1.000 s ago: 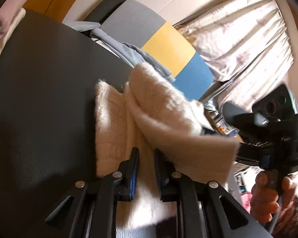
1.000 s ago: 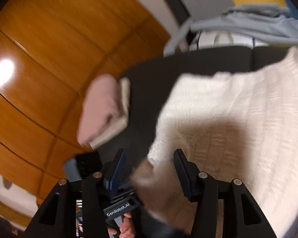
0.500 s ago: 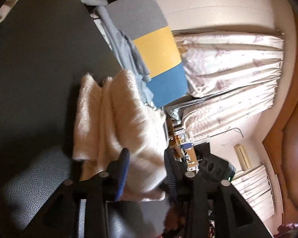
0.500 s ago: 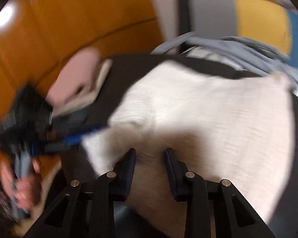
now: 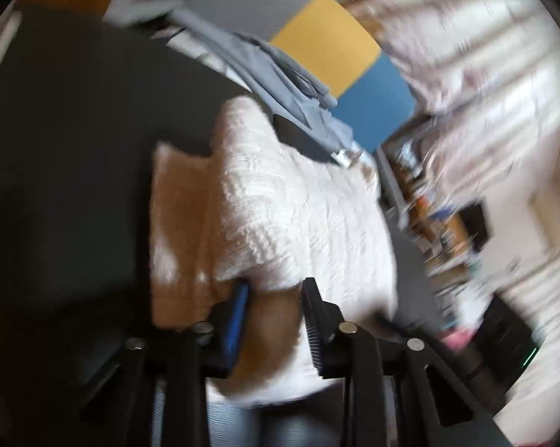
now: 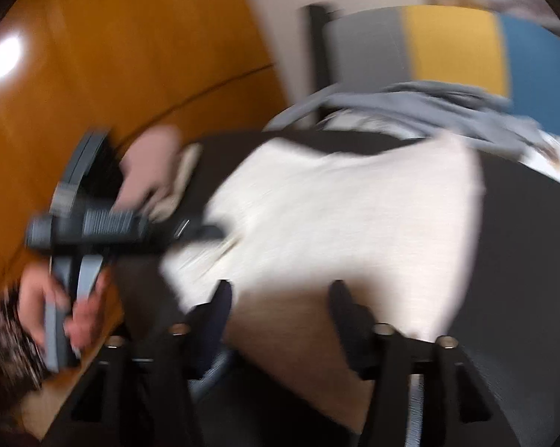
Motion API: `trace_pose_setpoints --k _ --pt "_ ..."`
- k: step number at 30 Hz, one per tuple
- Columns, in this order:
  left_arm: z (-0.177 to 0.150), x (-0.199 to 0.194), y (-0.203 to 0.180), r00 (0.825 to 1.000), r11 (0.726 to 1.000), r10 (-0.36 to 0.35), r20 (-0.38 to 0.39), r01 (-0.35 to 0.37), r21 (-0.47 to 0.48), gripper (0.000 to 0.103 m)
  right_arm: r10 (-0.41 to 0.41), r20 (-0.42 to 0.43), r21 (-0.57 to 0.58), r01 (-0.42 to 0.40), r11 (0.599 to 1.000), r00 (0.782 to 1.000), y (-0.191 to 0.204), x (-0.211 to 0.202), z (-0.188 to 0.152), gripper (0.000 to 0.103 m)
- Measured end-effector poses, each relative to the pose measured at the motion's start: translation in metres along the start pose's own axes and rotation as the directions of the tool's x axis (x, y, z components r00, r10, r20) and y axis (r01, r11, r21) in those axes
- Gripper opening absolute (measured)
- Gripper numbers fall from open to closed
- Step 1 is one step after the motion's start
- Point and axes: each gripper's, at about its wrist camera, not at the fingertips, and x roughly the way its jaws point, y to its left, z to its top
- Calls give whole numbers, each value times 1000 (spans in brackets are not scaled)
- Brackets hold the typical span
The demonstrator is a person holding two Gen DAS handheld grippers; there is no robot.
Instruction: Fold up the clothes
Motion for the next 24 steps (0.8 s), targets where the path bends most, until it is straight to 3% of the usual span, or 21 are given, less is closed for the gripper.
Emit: trace_pose_setpoints --k 1,3,5,9,14,17,19,22,24 --pt "1 2 -3 1000 1000 8 -2 -8 10 11 -41 14 30 40 999 999 -9 -4 1 60" --pt "1 -2 -3 1000 1000 -17 17 17 -16 6 -128 -8 63 129 990 992 -23 -3 6 60" --pt "1 -20 -9 995 997 -74 68 74 4 5 -138 -46 46 140 989 989 -23 0 6 51" --pt "-7 -80 -18 978 994 -102 180 93 60 4 -168 -61 -68 164 984 984 -1 3 12 34" --pt "-21 -69 9 986 1000 10 167 -11 9 4 -153 -96 -154 137 979 984 9 15 2 34" --pt "-43 -34 43 981 987 161 104 -160 -19 5 -203 -143 -246 164 955 969 19 43 -11 37" --pt "-54 -34 69 984 988 139 111 -131 -78 8 -212 -138 -296 164 941 967 23 46 -14 38" --pt "-53 -47 78 988 990 49 143 -29 -139 12 -156 -138 -240 120 963 978 17 32 4 39" --pt "-47 -65 71 977 991 86 193 -64 -117 12 -109 -91 -174 92 980 990 8 17 20 39"
